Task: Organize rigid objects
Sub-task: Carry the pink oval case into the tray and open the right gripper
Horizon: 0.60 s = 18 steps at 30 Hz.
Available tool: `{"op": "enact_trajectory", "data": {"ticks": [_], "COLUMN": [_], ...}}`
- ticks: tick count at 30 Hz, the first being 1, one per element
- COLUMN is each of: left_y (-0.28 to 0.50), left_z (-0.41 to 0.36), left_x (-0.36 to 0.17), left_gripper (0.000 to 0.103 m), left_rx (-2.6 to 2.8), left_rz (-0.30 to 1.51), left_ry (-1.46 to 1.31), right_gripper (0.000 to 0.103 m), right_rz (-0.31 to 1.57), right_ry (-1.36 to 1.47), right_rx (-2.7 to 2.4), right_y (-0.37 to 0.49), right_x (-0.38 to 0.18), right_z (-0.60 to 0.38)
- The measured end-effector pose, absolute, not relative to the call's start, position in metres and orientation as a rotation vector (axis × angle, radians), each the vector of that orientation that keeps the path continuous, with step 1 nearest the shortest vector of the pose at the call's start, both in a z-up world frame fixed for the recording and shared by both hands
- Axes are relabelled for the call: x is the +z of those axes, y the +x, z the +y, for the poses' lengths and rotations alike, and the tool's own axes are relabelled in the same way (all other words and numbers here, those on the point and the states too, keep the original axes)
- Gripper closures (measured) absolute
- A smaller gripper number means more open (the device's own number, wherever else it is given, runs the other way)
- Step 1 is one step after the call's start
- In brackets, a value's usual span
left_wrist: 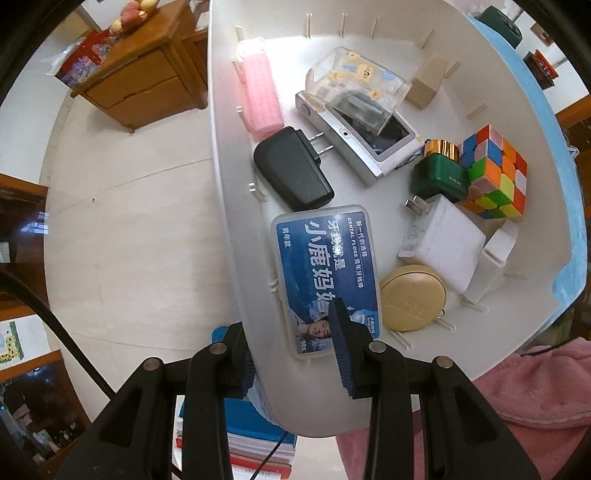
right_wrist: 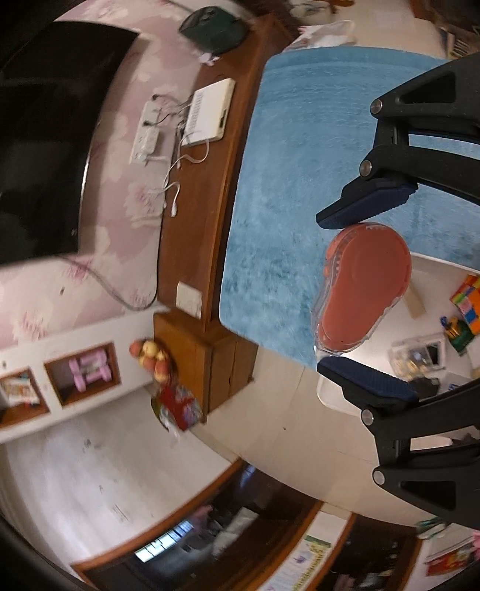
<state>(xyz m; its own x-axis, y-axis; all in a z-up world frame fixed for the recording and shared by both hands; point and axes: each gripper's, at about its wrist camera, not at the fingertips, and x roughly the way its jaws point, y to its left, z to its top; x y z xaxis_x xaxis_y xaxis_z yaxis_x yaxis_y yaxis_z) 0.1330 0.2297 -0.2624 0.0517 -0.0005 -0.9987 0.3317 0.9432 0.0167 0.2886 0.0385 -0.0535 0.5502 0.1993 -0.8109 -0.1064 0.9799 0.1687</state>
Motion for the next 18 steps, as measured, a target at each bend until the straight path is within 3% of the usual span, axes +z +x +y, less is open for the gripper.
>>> {"op": "enact_trajectory", "data": {"ticks": [18], "left_y": [0.088], "left_z": [0.236], "left_x": [-0.246], "left_gripper": [0.066], "left_rx": [-0.258], "left_rz": [1.388], "left_ry": [0.261], "right_gripper": [0.031], "right_rz": [0.959], "right_ry": [0.005], "right_rx": [0.260], "right_y": [0.210], "right_x": [-0.028], "right_z": [0.082]}}
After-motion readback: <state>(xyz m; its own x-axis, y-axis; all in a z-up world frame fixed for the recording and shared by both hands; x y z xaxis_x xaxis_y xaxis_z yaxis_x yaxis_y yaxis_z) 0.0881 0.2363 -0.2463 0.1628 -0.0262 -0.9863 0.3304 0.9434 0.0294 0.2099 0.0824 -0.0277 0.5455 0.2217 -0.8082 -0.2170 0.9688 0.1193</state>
